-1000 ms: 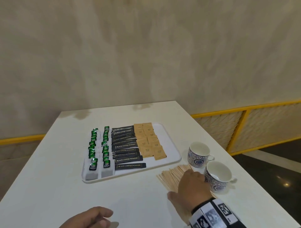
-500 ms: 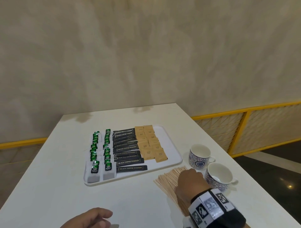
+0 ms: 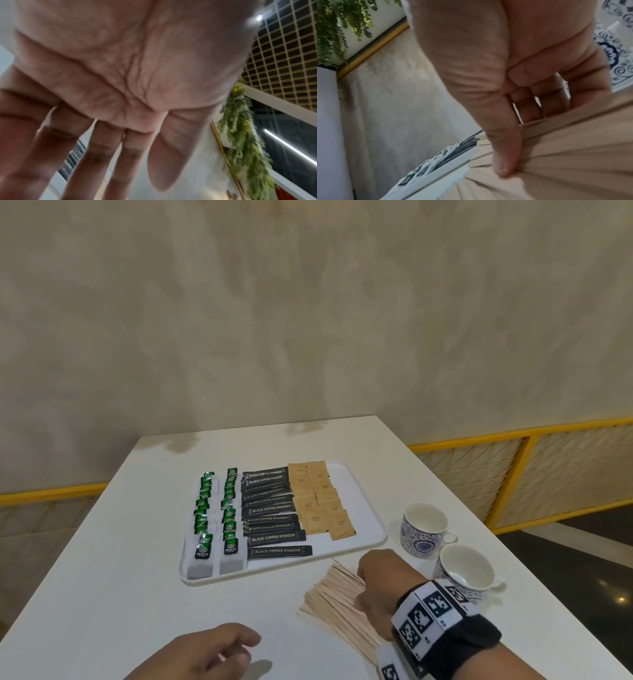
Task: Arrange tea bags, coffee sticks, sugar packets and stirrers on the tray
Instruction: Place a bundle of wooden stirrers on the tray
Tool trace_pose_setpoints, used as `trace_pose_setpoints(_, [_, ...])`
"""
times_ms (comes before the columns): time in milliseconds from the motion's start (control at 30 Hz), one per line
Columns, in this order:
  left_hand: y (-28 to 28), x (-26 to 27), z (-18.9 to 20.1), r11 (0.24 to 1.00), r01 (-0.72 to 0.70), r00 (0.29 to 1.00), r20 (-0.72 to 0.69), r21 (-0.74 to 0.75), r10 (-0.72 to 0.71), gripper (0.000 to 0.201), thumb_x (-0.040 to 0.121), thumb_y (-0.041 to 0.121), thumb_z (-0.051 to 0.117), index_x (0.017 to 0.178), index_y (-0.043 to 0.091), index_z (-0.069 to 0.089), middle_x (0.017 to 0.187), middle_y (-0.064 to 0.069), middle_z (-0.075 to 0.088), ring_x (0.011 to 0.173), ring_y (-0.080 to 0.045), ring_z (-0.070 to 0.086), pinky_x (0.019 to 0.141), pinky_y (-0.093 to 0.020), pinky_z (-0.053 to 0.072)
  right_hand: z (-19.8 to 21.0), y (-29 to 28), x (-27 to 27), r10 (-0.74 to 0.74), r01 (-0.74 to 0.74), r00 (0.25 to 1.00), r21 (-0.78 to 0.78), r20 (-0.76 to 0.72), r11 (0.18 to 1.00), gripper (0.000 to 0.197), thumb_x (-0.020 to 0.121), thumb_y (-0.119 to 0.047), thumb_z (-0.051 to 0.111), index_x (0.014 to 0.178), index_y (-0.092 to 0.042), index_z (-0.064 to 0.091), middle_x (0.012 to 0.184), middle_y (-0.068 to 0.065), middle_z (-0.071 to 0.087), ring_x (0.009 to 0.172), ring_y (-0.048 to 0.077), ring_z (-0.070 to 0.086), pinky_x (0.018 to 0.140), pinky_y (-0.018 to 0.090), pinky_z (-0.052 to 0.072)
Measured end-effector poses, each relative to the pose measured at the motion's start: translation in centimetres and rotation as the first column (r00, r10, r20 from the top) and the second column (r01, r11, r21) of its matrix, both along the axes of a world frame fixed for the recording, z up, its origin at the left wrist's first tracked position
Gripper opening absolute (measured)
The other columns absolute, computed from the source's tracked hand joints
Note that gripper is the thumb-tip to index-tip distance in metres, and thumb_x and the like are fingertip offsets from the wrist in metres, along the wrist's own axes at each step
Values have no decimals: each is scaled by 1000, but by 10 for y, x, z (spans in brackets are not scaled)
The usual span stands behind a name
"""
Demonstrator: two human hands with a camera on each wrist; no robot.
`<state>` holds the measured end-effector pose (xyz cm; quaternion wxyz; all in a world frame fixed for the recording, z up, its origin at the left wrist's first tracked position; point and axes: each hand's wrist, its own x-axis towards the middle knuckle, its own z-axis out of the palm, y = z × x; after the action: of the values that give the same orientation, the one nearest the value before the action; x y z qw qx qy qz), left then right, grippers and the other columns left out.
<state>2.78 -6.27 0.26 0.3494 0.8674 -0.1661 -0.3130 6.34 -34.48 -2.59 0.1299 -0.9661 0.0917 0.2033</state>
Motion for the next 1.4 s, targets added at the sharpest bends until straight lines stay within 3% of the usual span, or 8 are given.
trace_pose_setpoints(67, [-17,6,12,961,171,973,119,215,-200,30,90,60,44,117,53,53,122,32,54,113,12,50,96,-3,32,-1,3,1,42,-42,999,7,6,999,34,82,-31,74,107,-11,64,105,-1,65,91,13,62,77,23,50])
trace_pose_setpoints(233, [-73,22,-7,677,460,744,166,575,-647,45,97,32,36,141,34,34,151,13,27,133,-22,28,102,-42,33,-2,15,1,176,-176,984,2,13,984,37,85,-32,70,114,-11,61,115,3,61,105,20,60,87,28,49])
trace_pose_setpoints(633, [-97,16,-29,616,365,765,152,698,-626,53,95,27,41,145,29,25,151,3,24,133,-28,26,100,-45,28,-13,14,11,302,-304,951,-21,-58,953,8,93,-15,54,94,-16,46,98,1,52,90,20,53,86,33,49])
trace_pose_setpoints(900, [-77,28,-2,997,27,979,205,-68,-13,78,83,51,64,148,34,23,144,17,34,130,-6,37,103,-23,35,55,3,8,193,-245,967,392,166,887,7,98,-26,49,98,-20,50,94,-1,65,85,14,59,81,33,50])
trace_pose_setpoints(1033, [-79,35,3,802,-220,968,-227,-556,108,70,72,30,77,132,29,41,134,4,52,111,-10,60,83,-22,52,53,20,17,40,-165,985,862,166,479,50,82,-35,71,110,1,51,96,17,64,92,27,63,96,52,49])
trace_pose_setpoints(1133, [-84,34,1,666,-363,866,-499,-652,-17,59,75,9,74,127,9,47,117,-17,63,98,-27,63,80,-37,51,46,35,22,-19,-30,999,990,33,139,72,61,-44,85,106,1,52,91,19,61,85,33,61,81,46,52])
trace_pose_setpoints(1233, [-81,30,-1,675,-407,763,-635,-616,-119,48,75,8,76,117,-7,56,103,-26,67,88,-33,66,77,-37,55,42,51,14,-158,-62,985,998,63,13,40,78,-30,66,108,-7,53,90,7,60,83,20,59,78,37,50])
trace_pose_setpoints(1400, [-71,28,0,670,-458,785,-620,-585,-5,10,74,-11,67,83,-7,65,69,-18,62,53,-20,63,46,-19,51,36,68,-8,-162,-223,959,972,233,76,34,88,-28,60,115,-12,48,94,2,63,90,19,64,81,41,54])
